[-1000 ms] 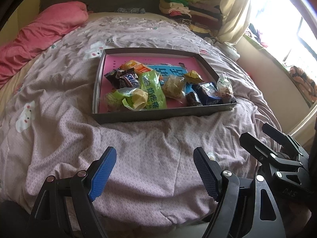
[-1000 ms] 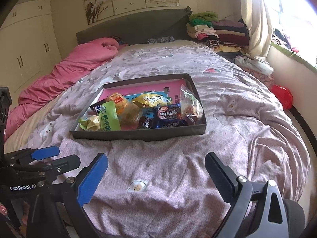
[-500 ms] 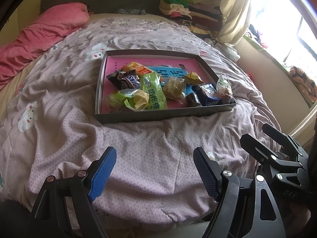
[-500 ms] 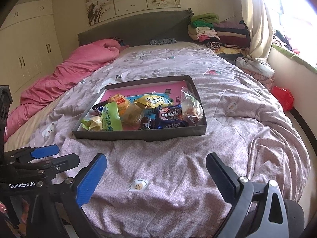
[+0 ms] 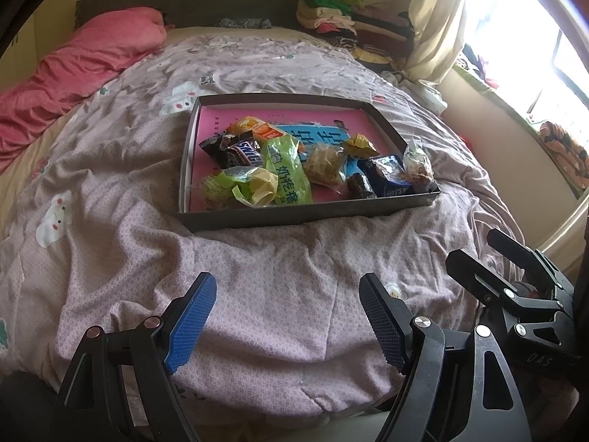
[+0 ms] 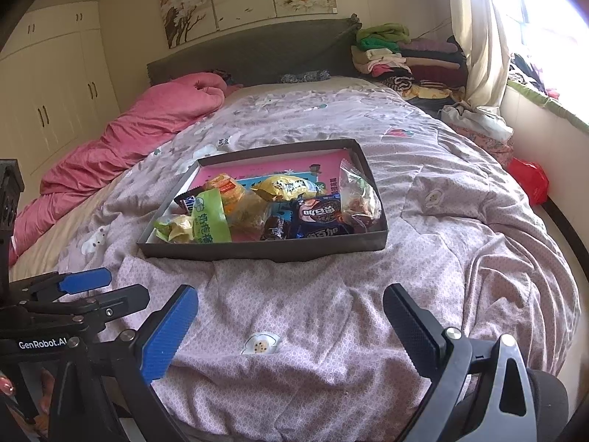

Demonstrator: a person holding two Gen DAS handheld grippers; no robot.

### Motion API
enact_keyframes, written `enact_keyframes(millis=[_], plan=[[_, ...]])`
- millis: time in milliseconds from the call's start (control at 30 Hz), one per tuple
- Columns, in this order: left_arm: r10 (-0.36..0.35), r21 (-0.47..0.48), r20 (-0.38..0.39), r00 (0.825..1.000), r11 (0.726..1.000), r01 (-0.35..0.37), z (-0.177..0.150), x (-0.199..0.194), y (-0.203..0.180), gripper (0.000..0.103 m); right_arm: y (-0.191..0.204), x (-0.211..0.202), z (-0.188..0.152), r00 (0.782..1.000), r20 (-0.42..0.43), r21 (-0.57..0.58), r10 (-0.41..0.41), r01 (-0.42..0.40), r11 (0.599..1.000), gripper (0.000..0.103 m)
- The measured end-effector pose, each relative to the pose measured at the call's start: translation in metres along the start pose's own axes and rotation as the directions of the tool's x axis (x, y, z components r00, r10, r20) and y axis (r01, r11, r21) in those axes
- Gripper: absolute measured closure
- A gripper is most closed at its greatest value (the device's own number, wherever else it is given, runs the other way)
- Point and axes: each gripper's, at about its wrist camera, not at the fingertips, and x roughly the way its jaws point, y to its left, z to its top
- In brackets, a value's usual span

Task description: Organize snacks

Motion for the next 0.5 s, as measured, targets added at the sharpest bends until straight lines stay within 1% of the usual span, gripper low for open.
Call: enact_keyframes(millis=[500], plan=[[0.008,0.011,-0.007,1.000,1.000,-0.008,-0.0008,-0.0002,-0.0031,0.022,-0.0002,0.0019,-0.0008,1.000,-0.003,0.000,0.001,-0.001,1.000,0.002]])
